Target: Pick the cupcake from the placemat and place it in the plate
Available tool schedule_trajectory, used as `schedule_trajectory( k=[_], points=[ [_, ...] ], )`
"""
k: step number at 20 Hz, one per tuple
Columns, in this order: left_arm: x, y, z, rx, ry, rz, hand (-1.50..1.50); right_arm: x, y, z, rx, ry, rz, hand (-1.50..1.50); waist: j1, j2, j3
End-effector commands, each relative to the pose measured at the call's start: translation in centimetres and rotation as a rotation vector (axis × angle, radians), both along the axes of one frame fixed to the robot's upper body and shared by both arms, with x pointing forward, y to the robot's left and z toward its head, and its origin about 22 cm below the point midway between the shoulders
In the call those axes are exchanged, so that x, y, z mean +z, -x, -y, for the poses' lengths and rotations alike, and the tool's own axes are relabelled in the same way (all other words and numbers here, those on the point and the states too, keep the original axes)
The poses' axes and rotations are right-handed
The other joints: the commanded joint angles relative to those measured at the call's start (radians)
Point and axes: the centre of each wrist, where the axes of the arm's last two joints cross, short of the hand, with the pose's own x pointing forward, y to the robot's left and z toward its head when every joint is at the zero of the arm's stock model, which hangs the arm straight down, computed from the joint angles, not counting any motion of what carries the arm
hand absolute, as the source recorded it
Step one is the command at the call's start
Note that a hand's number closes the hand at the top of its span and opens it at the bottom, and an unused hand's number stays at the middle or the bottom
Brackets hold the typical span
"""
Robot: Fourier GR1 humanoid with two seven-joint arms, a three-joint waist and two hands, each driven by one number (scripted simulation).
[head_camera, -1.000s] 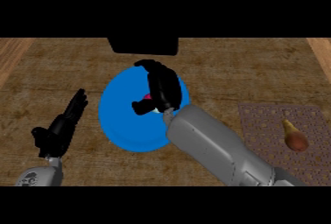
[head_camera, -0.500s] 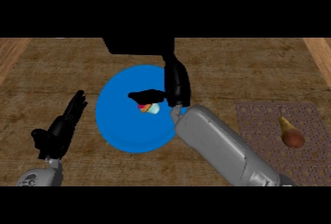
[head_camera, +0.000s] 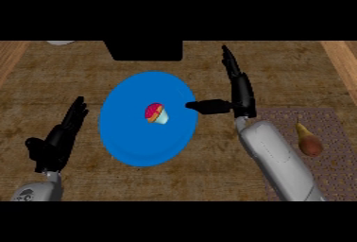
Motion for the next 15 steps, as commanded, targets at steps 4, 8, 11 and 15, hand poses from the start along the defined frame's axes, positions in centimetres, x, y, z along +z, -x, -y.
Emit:
schedule_trajectory(
  k=[4, 8, 11, 15],
  points=[
    [-1.3, 2.1, -0.3, -0.003, 0.021, -0.010, 0.00, -2.5, -0.1, 9.1, 0.087, 0.021, 0.039, -1.50, 0.002, -0.001, 0.000],
    [-1.2, 0.1, 0.1, -0.002, -0.021, -0.019, 0.00, -3.5, -0.4, 10.1, 0.115, 0.069, 0.025, -1.50, -0.001, -0.001, -0.001],
    [-1.9, 1.0, -1.0, -0.006, 0.013, 0.000, 0.00, -5.5, -0.6, 11.0, 0.117, 0.082, 0.013, -1.50, 0.003, 0.000, -0.001],
    [-1.7, 1.0, 0.3, 0.004, 0.005, -0.014, 0.00, -6.0, 0.0, 14.4, 0.080, 0.056, 0.069, -1.50, 0.002, -0.001, -0.001]
  ],
)
